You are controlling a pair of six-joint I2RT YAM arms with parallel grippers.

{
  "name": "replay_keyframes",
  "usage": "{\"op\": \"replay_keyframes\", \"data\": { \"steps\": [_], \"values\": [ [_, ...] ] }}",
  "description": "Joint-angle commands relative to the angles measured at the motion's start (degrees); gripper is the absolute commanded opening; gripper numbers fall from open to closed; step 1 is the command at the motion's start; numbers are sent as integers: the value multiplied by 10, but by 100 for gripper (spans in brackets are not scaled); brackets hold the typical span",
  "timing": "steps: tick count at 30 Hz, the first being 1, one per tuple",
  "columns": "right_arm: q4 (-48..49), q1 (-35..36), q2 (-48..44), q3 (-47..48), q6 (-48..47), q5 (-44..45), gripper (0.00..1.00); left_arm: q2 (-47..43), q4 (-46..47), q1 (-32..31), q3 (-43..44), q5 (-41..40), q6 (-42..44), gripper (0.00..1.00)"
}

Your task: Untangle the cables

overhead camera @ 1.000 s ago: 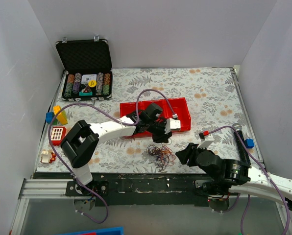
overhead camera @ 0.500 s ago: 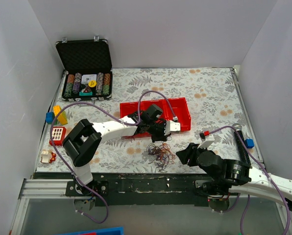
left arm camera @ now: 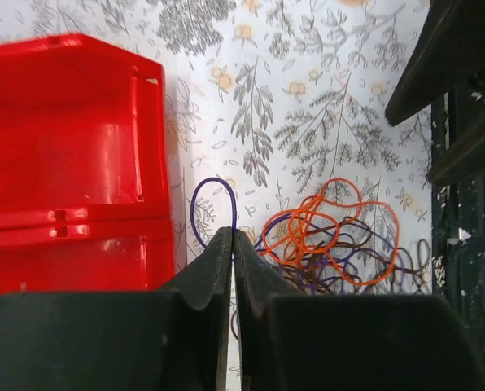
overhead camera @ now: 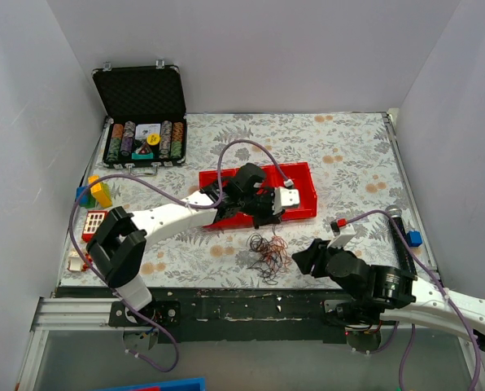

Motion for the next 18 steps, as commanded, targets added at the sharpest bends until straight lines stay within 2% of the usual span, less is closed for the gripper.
{"op": "replay_keyframes", "data": {
  "steps": [1,8,18],
  "values": [
    [21,3,2,-11,-9,9,60,-62,-19,1,42,13,-46,0],
    [80,3,23,6,-60,16,71,-142,-46,1,45,49,-103,0],
    [168,3,95,55,-164,44,74,-222,-91,-30,48,93,-142,0]
  ]
}}
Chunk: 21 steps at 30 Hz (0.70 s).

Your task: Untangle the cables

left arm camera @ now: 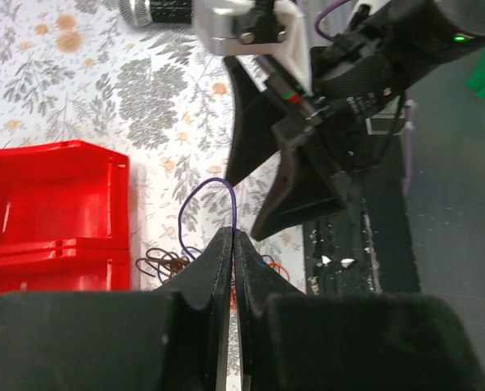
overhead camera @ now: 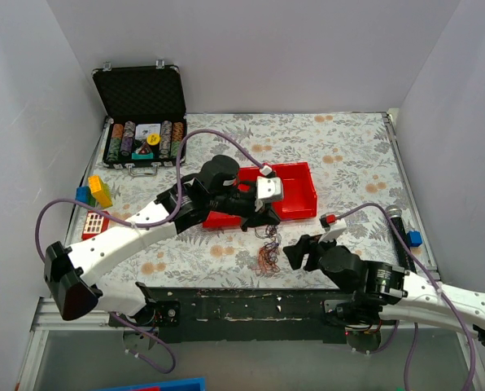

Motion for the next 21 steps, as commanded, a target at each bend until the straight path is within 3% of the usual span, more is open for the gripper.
{"op": "replay_keyframes", "data": {
  "steps": [1,14,21],
  "values": [
    [99,3,33,44,-79,20,74,-34,-25,-18,21,37,-27,0],
    [278,3,169,-16,-90,-17,74,-59,-41,-29,72,37,-30,0],
    [284,3,234,-55,-37,-33,70,-64,-42,-29,138,7,-25,0]
  ]
}}
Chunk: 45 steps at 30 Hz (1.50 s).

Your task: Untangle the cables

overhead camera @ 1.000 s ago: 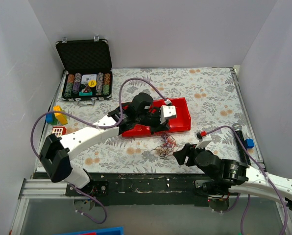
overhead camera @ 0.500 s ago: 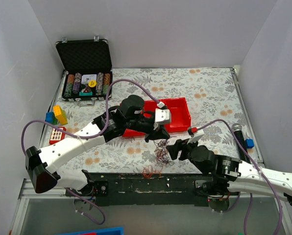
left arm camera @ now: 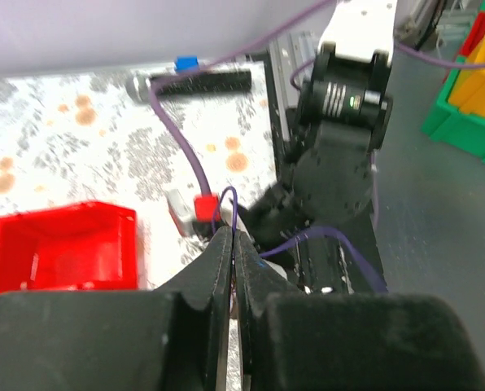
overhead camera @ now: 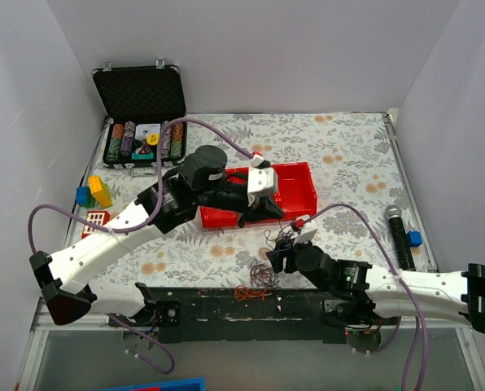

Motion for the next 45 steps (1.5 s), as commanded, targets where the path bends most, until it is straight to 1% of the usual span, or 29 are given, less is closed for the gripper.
{"op": "replay_keyframes", "data": {
  "steps": [1,5,10,14,16,18,20,22,25,30,40,45],
  "values": [
    [36,3,28,-29,47,-14,70,-22,1,-3,74,-18,2,0],
    [23,3,29,-58,88,-21,67,-13,-2,-3,128,-25,3,0],
    [16,3,5,-91,117,-28,65,-1,4,-3,186,-39,13,0],
    [-1,3,-11,-102,128,-34,61,9,5,-3,219,-40,18,0],
    [-65,3,-36,-74,134,-15,61,7,5,-3,215,-43,20,0],
    [-99,3,-83,-34,106,6,64,-3,5,-3,192,-46,24,0],
    [-108,3,-145,-1,71,12,68,-14,8,-3,165,-47,24,0],
    [-95,3,-197,16,32,6,71,-23,12,-3,136,-48,25,0],
    [-96,3,-241,45,-1,-3,74,-36,18,-3,98,-56,30,0],
    [-113,3,-233,84,-28,-20,75,-42,19,-3,67,-61,38,0],
    [-37,3,-182,101,-55,-35,75,-42,19,-3,68,-56,27,0],
    [-31,3,-182,118,-70,-30,73,-47,18,-3,53,-56,28,0]
  ]
}}
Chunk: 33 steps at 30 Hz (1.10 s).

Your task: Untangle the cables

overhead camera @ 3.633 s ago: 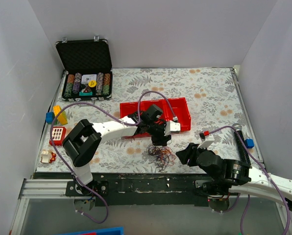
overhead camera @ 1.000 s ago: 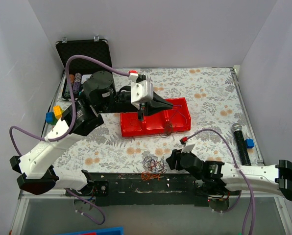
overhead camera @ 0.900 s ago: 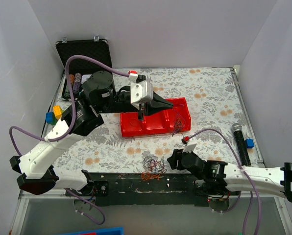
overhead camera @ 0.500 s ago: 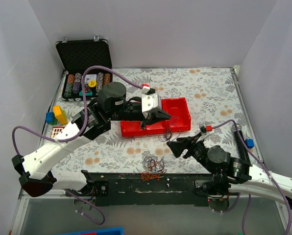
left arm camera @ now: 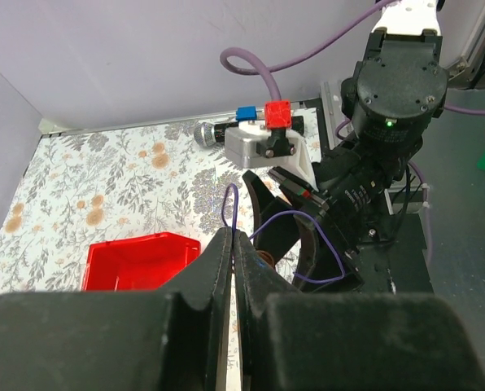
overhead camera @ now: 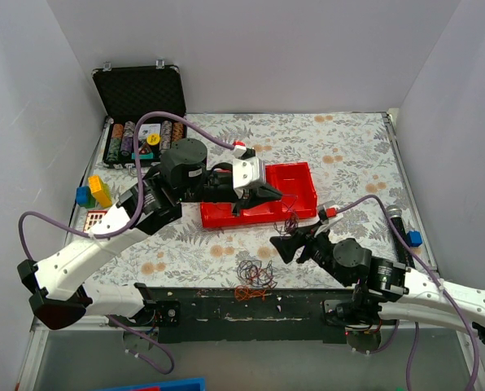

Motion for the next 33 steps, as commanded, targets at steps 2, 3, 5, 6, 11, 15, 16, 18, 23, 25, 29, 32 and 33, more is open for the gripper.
{"op": "replay_keyframes", "data": {
  "steps": [2,3,5,6,11,15,16,18,23,25,29,32,33],
  "values": [
    [46,3,-8,46,-30,3,73,-24,1,-3,-14,1,1,0],
    [46,3,-10,48,-31,4,72,-23,2,-3,-16,2,1,0],
    [44,3,-11,49,-31,7,72,-24,4,-3,-20,4,-1,0],
    [45,3,-11,49,-30,9,71,-23,6,-3,-20,5,-4,0],
    [52,3,4,46,-24,25,70,-22,10,-3,-14,12,-13,0],
    [58,3,24,50,-21,30,70,-22,9,-3,-12,14,-19,0],
    [60,3,27,49,-20,33,69,-23,9,-3,-13,14,-20,0],
    [61,3,33,51,-19,43,66,-23,9,-3,-12,16,-21,0],
    [54,3,31,48,-10,73,54,-23,9,-3,-6,18,-28,0],
    [35,3,30,48,2,89,50,-23,9,-3,1,18,-30,0],
    [7,3,18,34,27,106,45,-20,10,-3,16,15,-31,0],
    [-14,3,3,15,54,120,43,-19,10,-3,32,6,-24,0],
    [-24,3,-4,7,64,124,43,-19,11,-3,38,2,-22,0]
  ]
}}
